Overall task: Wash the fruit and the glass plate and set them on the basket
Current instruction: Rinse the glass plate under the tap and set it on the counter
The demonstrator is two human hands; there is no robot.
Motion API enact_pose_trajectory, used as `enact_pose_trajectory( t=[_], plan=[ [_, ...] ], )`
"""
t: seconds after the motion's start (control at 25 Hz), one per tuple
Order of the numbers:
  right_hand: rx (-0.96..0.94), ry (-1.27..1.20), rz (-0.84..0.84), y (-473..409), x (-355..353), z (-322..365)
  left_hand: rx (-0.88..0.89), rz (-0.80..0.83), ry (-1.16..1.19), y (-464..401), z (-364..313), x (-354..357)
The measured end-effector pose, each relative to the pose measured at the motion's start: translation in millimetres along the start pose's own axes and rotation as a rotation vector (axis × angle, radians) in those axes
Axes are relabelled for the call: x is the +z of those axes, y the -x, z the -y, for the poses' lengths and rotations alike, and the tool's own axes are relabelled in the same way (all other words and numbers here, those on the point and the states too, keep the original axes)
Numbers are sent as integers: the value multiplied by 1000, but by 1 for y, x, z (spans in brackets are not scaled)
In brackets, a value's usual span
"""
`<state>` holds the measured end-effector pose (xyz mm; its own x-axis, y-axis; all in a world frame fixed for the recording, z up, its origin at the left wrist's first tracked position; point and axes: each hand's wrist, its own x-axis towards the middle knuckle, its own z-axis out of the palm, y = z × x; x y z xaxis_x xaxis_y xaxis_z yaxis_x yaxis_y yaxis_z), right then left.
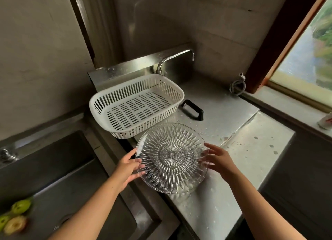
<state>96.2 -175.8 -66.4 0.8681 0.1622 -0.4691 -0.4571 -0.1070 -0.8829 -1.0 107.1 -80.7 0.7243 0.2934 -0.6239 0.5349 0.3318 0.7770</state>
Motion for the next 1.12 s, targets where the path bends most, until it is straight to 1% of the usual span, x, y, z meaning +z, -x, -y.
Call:
enact_pose_trajectory(
  t=[0.16,0.32,0.52,0.6,0.68,0.76,0.84,0.92,1.04,1.12],
  plan=[
    [-40,96,-68,-1,4,-1,-2,4,13,0,2,-1],
    [-4,165,-81,-1,4,-2,-18,7,23,1,1,0],
    [44,58,-84,10,0,4,-27,34,52,13,-7,-6],
    [32,14,-140,17,-5,8,-17,51,24,23,-11,-13],
    [1,27,-214,23,-9,13,4,52,-25,32,-17,-22],
    [-19,30,-217,33,-3,23,31,39,-52,44,-24,-34],
    [-41,43,-142,44,15,35,62,34,-80,59,-30,-47],
    [-63,95,-29,55,46,45,85,38,-118,73,-34,-65],
    [-84,252,192,67,113,49,84,16,-166,96,-28,-105],
    [-104,355,311,72,162,43,59,-42,-172,108,-15,-141]
  ],
)
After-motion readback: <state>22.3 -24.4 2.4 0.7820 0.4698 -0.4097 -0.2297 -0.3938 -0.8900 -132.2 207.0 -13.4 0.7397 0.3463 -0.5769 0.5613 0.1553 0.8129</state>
